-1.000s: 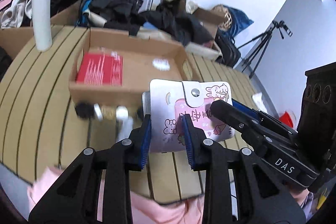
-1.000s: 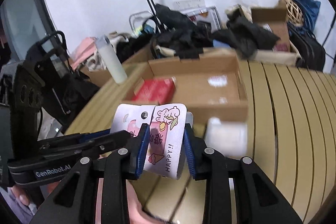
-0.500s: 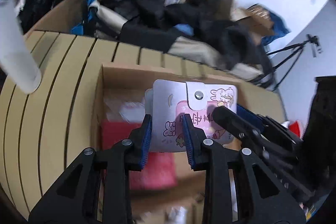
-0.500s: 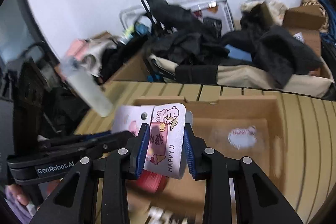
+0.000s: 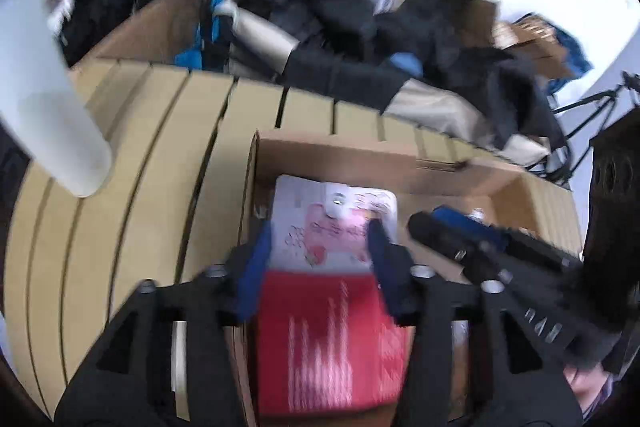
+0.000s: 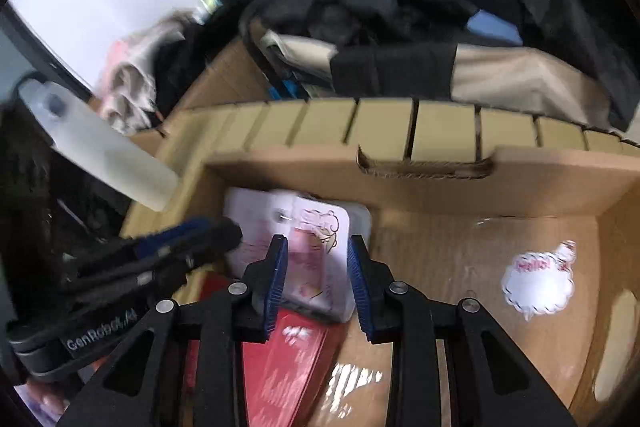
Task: Organize objects
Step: 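Place the pink card wallet into the cardboard tray and release, then grasp the white spray bottle with the right tool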
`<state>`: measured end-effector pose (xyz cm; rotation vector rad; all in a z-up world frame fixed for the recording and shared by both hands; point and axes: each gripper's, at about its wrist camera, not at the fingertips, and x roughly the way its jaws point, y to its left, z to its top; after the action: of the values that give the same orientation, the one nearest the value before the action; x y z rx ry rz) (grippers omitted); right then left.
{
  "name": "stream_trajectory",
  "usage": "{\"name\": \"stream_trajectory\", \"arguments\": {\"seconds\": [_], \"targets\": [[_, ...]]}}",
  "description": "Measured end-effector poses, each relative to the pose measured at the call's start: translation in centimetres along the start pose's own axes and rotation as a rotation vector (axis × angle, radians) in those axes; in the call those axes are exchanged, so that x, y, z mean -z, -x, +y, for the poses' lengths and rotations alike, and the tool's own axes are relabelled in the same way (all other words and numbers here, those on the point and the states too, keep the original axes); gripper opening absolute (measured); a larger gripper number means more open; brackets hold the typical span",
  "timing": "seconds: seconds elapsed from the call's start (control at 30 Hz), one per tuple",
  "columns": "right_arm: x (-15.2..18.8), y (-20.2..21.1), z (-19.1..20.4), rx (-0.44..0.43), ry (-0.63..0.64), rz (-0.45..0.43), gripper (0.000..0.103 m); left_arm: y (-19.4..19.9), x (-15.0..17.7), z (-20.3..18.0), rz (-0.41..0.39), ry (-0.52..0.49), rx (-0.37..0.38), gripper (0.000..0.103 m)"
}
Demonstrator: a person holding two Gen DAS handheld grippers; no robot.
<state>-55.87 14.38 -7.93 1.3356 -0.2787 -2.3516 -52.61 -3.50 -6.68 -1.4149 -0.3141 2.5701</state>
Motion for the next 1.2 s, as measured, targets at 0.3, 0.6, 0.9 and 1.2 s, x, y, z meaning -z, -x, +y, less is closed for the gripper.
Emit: {"name": "stream_trajectory", "arguments": {"seconds": [0.3,0.6,0.9,1.2], "targets": [[7.3,16.8,3.9,0.045,0.186,-0.191,0.08,15.8,10.4,-5.7,-0.202,-0.142,0.004,0.087],[19.4,24.7,4.9,0.103,0.197,-0.162,0.081,21.4,24.6,-5.1,-0.157,-0.027,0.015,0.092],[26.9,28.2,6.3,0.144,0.18,-0.172,0.081,24.2,28.5,-8.7,-0.178,-0.135,-0.037,0.092],[29.1,29.7,7.3,0.249,0.231,-0.179,0.081,25.4,29.9,-10.1,-0.204,-0.173,-0.047,0.097]]}}
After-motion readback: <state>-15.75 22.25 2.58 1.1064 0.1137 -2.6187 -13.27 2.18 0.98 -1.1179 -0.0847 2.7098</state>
